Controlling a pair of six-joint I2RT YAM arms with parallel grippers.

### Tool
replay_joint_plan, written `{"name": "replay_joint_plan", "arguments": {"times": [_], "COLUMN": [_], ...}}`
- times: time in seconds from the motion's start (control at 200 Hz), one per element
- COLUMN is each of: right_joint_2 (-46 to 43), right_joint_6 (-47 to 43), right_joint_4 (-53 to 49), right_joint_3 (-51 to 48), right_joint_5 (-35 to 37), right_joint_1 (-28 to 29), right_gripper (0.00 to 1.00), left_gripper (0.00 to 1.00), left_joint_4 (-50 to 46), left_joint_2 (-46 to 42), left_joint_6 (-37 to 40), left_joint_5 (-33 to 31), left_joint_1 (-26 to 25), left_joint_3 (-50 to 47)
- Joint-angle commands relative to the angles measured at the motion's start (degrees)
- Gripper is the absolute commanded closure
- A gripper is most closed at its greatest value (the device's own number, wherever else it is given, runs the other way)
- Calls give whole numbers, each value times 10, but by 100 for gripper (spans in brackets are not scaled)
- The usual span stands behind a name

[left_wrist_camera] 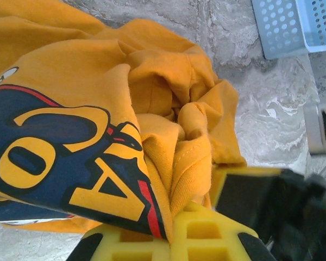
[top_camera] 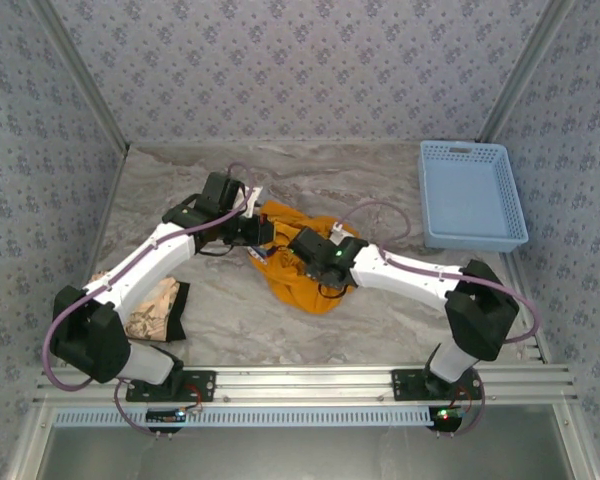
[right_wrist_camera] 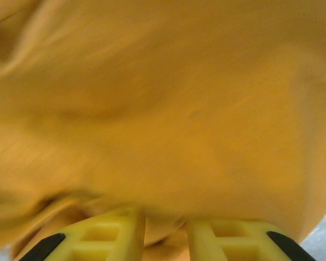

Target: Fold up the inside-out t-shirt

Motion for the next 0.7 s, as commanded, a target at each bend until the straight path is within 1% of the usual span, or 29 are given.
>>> {"name": "replay_joint_plan", "arguments": {"times": [0.0,0.11,0.18,0.21,0.26,0.375,0.45,0.515,0.695], "right_joint_2": [-20,-42,-42,-43,-41,-40,-31,-21,12], "right_joint_6": [36,1,-19,-29,-38,-68,-86,-92,-73], "right_joint_4": [-18,-21,2,31,33,36,48,53,20], "right_joint_3": [-21,-44,-65,-74,-73,-50,-35,-20,36], "right_joint_5": [41,30,1,-11,-13,-9,-29,-36,24], "right_joint_1": [-29,-61,-86,-96,-102,-105,-102,-88,-24], "right_gripper": [69,65,64,64,63,54,51,51,53], "left_gripper": [100,100,100,100,100,100,100,100,100], "left_joint_4": [-39,-38,-31,-29,-23,-20,-17,-14,-19], "left_joint_2": [-29,-39,-36,-34,-30,-22,-21,-19,-19], "left_joint_6": [39,50,54,54,53,46,43,42,43], "left_joint_5": [23,30,43,51,63,75,79,82,79], "left_joint_1": [9,17,18,18,18,18,18,18,18], "left_joint_3": [22,20,19,21,21,22,20,21,21]}}
